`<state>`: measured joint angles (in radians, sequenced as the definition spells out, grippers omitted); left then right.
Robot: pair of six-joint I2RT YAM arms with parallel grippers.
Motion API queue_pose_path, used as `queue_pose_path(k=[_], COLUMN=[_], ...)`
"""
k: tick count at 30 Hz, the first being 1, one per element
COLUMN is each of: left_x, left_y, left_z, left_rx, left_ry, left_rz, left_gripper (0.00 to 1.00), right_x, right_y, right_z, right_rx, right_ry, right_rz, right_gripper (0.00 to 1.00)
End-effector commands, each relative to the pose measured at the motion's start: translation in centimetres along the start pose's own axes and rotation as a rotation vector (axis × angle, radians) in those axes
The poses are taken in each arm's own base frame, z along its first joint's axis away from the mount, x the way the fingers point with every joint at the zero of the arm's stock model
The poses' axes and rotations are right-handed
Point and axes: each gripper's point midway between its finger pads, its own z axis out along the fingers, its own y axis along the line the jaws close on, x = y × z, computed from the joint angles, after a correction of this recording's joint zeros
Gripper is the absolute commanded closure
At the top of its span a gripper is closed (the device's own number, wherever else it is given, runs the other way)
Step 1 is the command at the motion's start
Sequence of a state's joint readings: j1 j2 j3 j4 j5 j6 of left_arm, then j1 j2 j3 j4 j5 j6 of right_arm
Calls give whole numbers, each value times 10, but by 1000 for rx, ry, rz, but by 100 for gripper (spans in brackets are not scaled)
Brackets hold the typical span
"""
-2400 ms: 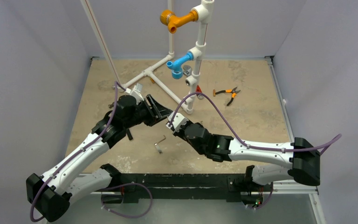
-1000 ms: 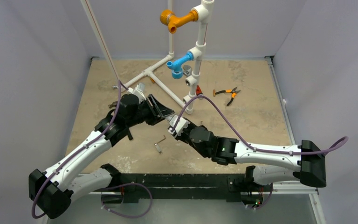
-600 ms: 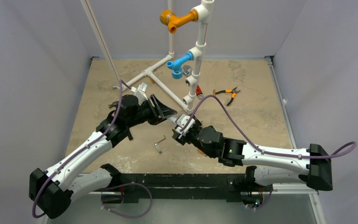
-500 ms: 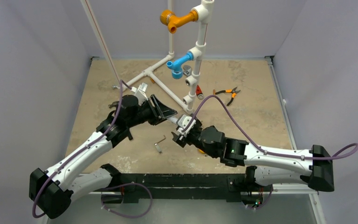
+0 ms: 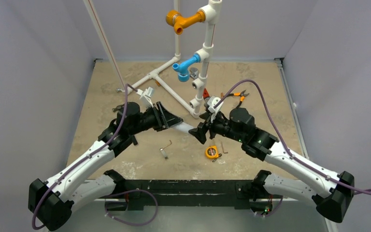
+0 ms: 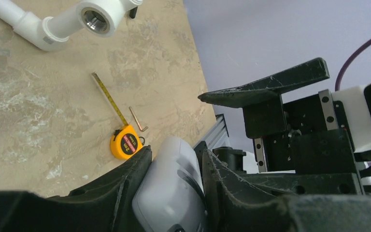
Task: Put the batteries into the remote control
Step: Adjust the remote control.
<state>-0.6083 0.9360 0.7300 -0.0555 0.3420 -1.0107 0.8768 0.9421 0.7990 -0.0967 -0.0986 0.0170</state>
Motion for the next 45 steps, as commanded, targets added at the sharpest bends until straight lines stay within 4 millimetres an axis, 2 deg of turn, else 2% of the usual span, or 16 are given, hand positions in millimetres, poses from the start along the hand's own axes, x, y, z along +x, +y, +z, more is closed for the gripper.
queue_pose_path(k=[1, 4, 11, 18, 24, 31, 42, 45], left_x=[-3, 0, 0, 1, -1, -12, -19, -18], left_y=[-25, -30, -36, -24, -31, -16, -13, -14], left_z=[-4, -5, -6, 2, 4, 9, 13, 14], left_rx=[140, 170, 203, 155, 179, 30, -39, -35], left_ry=[-5, 6, 11, 26, 27, 7, -15, -8], left_rz=[137, 165, 183, 151, 173, 61, -85, -102], left_gripper=[100, 100, 100, 100, 100, 100, 100, 100], right_x=[-21, -19, -17, -3, 6, 19, 40, 41], right_y=[39, 45, 43, 38, 46, 39, 34, 34], right_z=[-5, -1, 7, 20, 20, 26, 39, 42], right_rx=[-249, -296, -308, -287, -342, -311, -213, -197], right_ry=[-41, -32, -38, -4, 20, 55, 106, 106], right_rz=[102, 125, 130, 133, 128, 104, 7, -46], right_gripper=[22, 21, 21, 24, 24, 23, 23, 31])
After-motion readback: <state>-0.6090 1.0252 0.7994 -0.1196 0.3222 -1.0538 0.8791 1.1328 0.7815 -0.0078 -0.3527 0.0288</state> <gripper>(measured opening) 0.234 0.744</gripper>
